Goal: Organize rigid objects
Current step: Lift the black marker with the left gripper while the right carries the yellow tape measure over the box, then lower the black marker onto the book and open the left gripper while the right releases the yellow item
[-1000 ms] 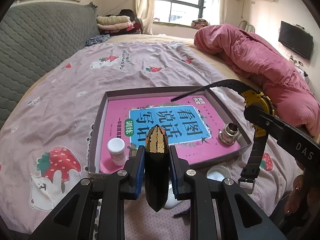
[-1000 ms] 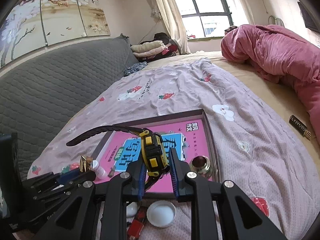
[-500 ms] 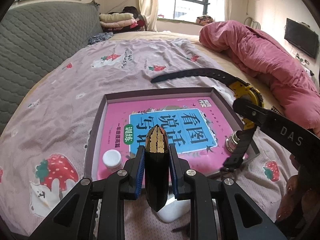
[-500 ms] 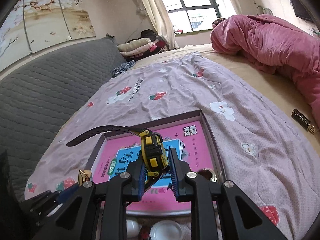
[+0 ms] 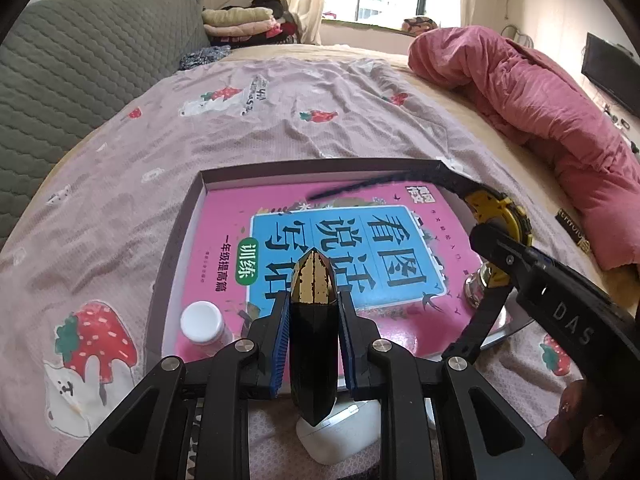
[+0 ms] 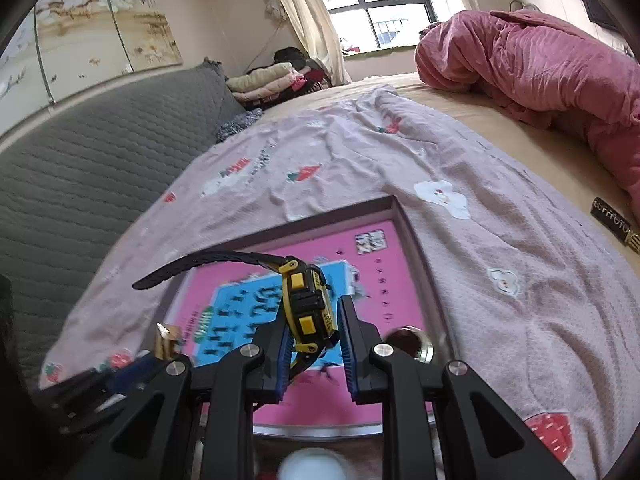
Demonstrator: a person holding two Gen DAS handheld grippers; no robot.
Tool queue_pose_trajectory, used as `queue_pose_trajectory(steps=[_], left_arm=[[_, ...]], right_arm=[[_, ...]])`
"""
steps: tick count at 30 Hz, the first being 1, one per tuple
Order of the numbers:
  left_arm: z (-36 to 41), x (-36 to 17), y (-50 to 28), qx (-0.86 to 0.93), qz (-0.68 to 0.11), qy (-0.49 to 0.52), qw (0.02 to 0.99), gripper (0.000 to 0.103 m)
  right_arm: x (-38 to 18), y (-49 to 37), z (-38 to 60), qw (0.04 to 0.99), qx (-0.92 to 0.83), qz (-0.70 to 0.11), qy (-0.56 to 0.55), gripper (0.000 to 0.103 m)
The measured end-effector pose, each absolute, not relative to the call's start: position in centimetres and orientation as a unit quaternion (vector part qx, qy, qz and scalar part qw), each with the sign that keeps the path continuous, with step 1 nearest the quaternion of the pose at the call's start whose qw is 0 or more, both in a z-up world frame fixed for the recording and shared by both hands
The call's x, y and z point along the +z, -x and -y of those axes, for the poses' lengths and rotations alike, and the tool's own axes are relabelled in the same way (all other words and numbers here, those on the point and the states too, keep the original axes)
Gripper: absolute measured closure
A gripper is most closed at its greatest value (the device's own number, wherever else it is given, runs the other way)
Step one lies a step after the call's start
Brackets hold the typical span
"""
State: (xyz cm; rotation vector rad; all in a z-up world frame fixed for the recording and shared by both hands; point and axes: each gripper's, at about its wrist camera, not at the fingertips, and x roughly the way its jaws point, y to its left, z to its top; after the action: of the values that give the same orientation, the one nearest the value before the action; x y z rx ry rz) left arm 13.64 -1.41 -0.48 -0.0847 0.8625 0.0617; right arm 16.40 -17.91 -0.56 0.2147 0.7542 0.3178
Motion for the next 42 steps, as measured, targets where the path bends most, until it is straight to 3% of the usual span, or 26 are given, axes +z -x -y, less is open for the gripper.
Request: queue_pose_trajectory(steps=[21,42], left_arm=[[2.3,-3.0,-14.7,0.033,-0.445,0.029,0.895,0.08],[2.4,-4.4,-16.0,0.032,-0.458,0.03,0.888,0.08]], right_arm=[[-2.2,-15.7,14.5,0.917,0.146,-0.369,0.031,0.084],[-2.9,-16.4,16.6,0.902,0.152,-0.404,-0.015,0.084]])
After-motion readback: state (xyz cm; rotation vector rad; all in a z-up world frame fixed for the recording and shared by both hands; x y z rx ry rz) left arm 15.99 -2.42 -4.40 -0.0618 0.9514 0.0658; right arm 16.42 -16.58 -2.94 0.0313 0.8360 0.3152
